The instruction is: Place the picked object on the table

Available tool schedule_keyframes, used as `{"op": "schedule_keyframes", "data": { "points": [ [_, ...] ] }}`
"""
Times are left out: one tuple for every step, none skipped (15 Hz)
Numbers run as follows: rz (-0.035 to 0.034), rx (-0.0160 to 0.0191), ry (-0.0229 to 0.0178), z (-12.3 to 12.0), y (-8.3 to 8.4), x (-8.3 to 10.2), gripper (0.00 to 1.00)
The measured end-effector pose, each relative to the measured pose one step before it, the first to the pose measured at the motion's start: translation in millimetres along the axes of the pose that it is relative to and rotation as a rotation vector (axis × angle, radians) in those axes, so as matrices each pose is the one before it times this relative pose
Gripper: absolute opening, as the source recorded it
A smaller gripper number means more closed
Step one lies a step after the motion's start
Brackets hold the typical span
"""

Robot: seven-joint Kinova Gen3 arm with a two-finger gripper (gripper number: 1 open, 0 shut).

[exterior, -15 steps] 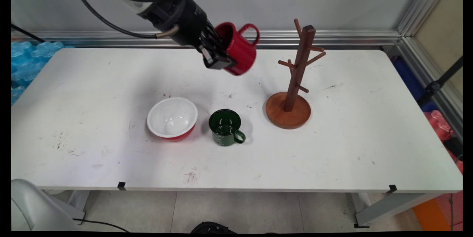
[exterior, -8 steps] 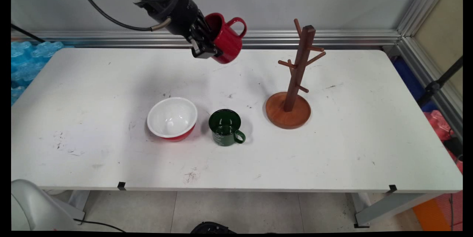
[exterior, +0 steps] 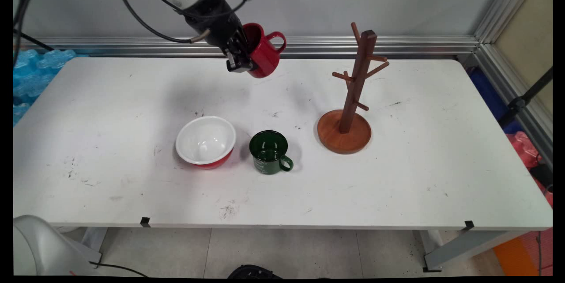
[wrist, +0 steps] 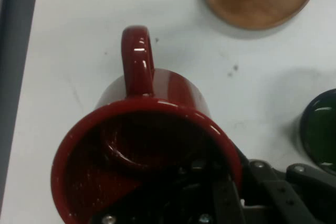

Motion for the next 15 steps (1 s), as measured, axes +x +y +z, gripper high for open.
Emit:
{"op": "schedule_keyframes", "data": {
  "points": [
    [0.00202, 0.00202, -0.01616, 7.1, -2.92, 0.96, 0.0],
    [0.00098, 0.00176, -0.01381, 6.38, -2.27, 1.44, 0.0],
    [-0.00038, 0.00071, -0.00924, 4.29, -1.34, 1.08, 0.0],
    [-0.00216, 0.00068, -0.01373, 6.53, -1.58, 2.12, 0.0],
    [-0.00238, -0.00009, -0.00955, 4.34, -0.92, 1.46, 0.0],
    [-0.00491, -0.00055, -0.01648, 7.43, -1.27, 2.93, 0.0],
    [-0.00577, -0.00153, -0.01402, 6.41, -0.93, 2.72, 0.0],
    [-0.00655, -0.00271, -0.01635, 7.22, -0.86, 3.21, 0.0],
    [-0.00575, -0.00251, -0.01319, 5.92, -0.69, 2.86, 0.0],
    [-0.00559, -0.00343, -0.01599, 6.83, -0.83, 3.09, 0.0],
    [-0.00432, -0.003, -0.0141, 5.72, -0.68, 2.36, 0.0],
    [-0.00558, -0.00316, -0.01714, 6.43, -0.77, 2.59, 0.0],
    [-0.0055, -0.00235, -0.01434, 5.27, -0.57, 2.13, 0.0],
    [-0.00588, -0.00221, -0.01382, 4.92, -0.47, 1.93, 0.0],
    [-0.0046, -0.00218, -0.01131, 4.17, -0.27, 1.83, 0.0]
  ]
}}
